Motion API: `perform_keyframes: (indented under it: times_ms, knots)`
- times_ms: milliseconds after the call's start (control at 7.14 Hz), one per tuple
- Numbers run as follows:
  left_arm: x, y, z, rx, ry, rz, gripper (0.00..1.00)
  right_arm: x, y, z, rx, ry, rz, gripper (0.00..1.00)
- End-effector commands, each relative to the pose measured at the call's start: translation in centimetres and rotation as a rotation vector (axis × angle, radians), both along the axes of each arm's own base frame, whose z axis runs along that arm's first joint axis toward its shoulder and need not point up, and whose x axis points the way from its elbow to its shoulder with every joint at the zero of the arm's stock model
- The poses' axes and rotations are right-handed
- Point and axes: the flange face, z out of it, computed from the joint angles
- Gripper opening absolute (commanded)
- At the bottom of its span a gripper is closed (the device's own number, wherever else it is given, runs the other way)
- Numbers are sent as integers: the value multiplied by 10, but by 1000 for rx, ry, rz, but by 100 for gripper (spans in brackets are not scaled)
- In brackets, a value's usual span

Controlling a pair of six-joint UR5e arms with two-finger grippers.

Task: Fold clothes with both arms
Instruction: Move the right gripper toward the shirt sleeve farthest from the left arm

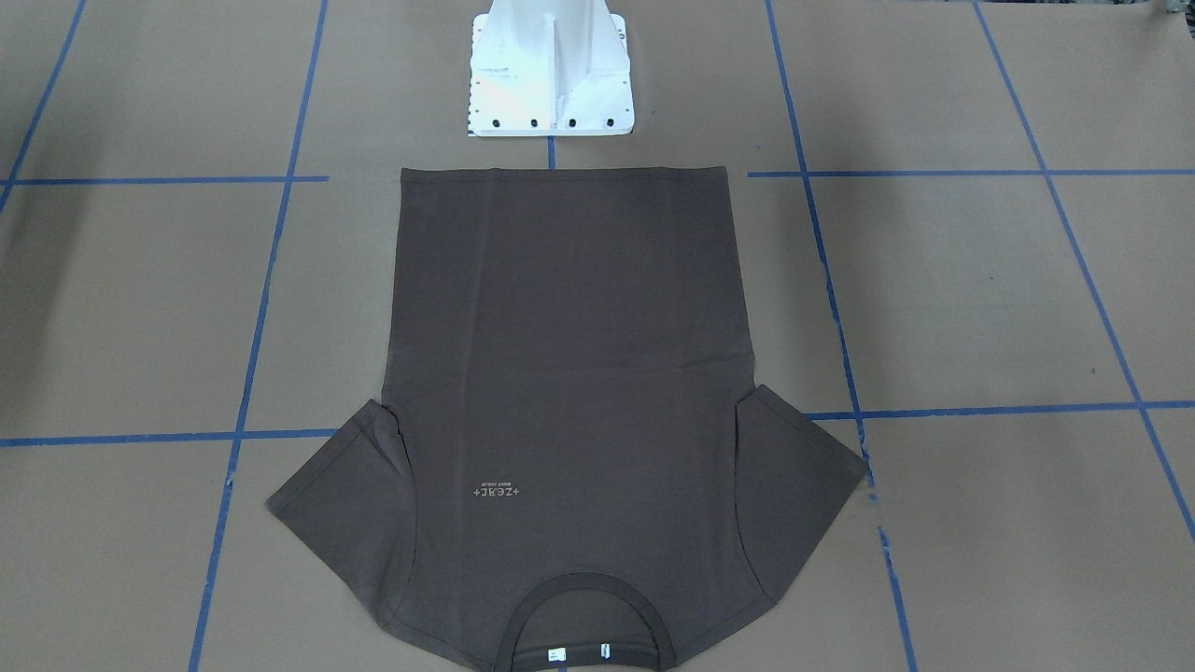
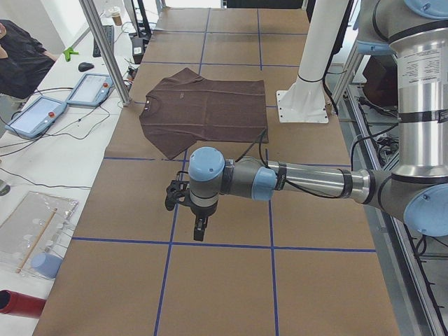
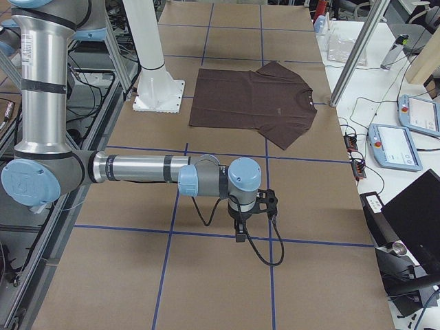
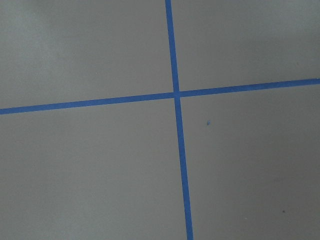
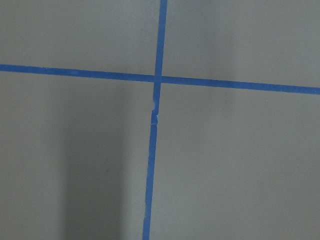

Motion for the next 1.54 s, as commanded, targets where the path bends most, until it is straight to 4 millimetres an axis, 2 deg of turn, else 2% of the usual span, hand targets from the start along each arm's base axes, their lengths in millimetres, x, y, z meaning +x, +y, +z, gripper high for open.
perform_keyframes:
  times_ms: [0,140,280,420,560,700,840,980,1120,1260,1400]
  knots:
    - [0,0,-1,10,0,1,100,0,-6,-10,20,-2,1,100]
    - [0,-6,-9,25,0,1,100,-1,-13,-22,46,-10,0,100]
    - [0,-8,-41,95,0,1,100,-6,-17,-23,56,-28,-11,100]
    - [2,-31,-81,210,3,0,100,-14,-35,-45,142,-34,-12,100]
    - [26,-47,-98,296,8,50,100,-34,-67,-64,170,-45,-13,100]
    - [38,-47,-102,335,19,68,100,-68,-90,-88,156,-70,-17,100]
    - [41,-49,-101,329,44,74,100,-106,-111,-124,146,-141,-35,100]
    - [44,-66,-114,348,60,78,100,-152,-136,-159,147,-162,-63,100]
    - [49,-81,-114,350,58,84,100,-205,-166,-191,156,-172,-108,100]
    - [62,-83,-115,354,61,111,100,-245,-198,-213,125,-178,-104,100]
    - [63,-80,-115,371,68,108,100,-283,-218,-224,118,-195,-50,100]
